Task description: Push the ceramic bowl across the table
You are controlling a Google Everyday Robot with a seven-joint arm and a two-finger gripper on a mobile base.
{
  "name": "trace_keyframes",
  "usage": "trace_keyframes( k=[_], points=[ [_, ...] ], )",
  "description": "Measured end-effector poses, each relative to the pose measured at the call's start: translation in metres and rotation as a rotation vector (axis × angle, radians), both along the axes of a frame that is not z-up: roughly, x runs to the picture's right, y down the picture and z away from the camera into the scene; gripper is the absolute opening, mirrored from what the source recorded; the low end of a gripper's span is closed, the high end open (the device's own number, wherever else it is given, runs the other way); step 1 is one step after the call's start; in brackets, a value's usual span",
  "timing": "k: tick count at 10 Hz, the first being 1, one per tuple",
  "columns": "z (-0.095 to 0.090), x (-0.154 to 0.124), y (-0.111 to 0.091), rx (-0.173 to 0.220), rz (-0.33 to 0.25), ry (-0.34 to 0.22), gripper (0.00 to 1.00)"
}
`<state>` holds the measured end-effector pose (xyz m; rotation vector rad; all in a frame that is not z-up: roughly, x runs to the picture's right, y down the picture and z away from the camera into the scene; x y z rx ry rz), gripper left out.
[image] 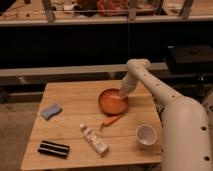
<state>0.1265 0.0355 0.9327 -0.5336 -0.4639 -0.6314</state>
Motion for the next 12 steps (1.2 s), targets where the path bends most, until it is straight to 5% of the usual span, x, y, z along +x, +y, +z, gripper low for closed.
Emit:
trace_keyframes(
  k=[12],
  points=[
    [0.002, -0.0012, -0.0029, -0.001, 0.036, 0.01, 0.05]
  ],
)
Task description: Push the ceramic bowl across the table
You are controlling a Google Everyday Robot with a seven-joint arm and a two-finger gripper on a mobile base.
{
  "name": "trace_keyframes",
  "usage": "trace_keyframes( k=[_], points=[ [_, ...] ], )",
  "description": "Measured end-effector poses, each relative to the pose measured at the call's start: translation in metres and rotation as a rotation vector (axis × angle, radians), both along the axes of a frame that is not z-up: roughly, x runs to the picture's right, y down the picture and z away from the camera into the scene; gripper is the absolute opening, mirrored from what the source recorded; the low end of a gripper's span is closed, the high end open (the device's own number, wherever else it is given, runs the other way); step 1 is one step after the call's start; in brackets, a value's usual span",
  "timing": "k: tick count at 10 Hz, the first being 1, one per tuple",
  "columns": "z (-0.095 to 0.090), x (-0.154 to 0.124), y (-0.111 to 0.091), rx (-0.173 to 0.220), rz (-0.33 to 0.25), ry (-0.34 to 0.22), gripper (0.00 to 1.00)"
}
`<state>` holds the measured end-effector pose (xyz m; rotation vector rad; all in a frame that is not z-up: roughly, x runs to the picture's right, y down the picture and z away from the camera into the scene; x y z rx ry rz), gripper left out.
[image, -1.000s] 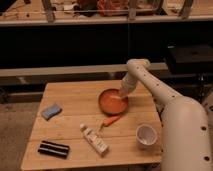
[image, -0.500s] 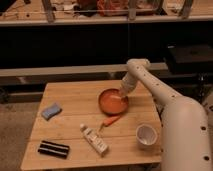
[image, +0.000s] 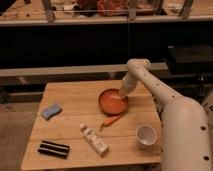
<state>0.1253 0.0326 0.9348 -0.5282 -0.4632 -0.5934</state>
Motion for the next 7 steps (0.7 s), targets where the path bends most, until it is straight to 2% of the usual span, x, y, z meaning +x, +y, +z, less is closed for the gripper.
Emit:
trace_keyframes(
  k=[7],
  points=[
    [0.001, -0.0035, -0.0005, -0.002, 0.018, 0.005, 0.05]
  ],
)
